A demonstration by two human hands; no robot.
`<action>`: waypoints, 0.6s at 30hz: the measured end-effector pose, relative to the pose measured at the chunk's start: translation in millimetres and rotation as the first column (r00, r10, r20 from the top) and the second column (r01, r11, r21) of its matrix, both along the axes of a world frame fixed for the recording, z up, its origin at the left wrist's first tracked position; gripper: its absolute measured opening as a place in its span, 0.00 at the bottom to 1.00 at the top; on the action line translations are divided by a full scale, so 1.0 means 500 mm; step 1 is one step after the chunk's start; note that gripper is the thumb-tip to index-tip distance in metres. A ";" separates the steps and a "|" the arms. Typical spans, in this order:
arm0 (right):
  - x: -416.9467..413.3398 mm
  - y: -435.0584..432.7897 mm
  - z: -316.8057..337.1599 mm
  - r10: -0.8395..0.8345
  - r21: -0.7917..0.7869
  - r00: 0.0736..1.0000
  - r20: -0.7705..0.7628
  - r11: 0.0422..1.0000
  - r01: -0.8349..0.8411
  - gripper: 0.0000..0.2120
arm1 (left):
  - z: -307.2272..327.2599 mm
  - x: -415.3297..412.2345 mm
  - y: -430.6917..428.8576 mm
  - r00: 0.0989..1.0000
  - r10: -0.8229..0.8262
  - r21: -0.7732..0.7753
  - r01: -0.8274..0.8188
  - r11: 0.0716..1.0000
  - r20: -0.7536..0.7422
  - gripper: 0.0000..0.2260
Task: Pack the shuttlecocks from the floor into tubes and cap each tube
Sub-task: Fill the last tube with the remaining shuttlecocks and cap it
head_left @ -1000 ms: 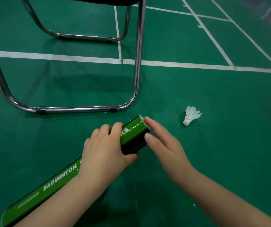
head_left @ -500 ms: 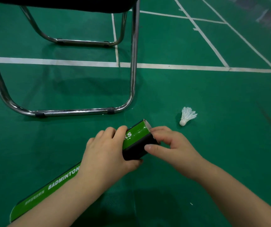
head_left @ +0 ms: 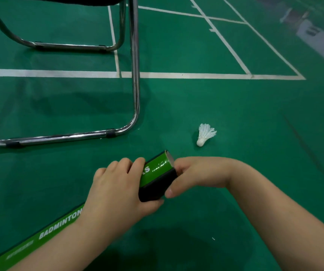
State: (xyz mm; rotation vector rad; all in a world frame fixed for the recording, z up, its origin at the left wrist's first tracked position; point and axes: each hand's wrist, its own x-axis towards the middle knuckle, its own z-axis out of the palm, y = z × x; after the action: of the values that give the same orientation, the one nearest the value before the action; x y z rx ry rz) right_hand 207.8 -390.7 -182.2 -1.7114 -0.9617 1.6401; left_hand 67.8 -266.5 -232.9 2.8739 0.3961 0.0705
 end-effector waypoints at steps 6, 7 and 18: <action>0.059 -0.017 -0.034 -0.027 -0.042 0.992 -0.121 0.999 0.022 0.10 | -0.017 0.044 -0.016 0.999 -0.018 0.032 0.019 0.999 -0.037 0.34; 0.080 -0.024 -0.038 -0.129 -0.041 0.977 -0.170 0.991 0.124 0.10 | -0.013 0.056 -0.019 0.998 -0.018 0.029 0.019 0.999 -0.057 0.34; 0.266 -0.070 -0.171 -0.942 -0.102 0.277 -0.189 0.299 0.949 0.08 | -0.039 0.153 -0.029 0.988 -0.025 0.047 0.032 0.998 -0.150 0.32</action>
State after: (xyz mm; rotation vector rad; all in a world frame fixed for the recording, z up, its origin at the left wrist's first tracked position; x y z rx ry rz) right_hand 340.6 -425.5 -267.6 -1.4924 0.2573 0.8741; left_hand 144.1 -281.1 -252.4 2.9430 0.3854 -0.1424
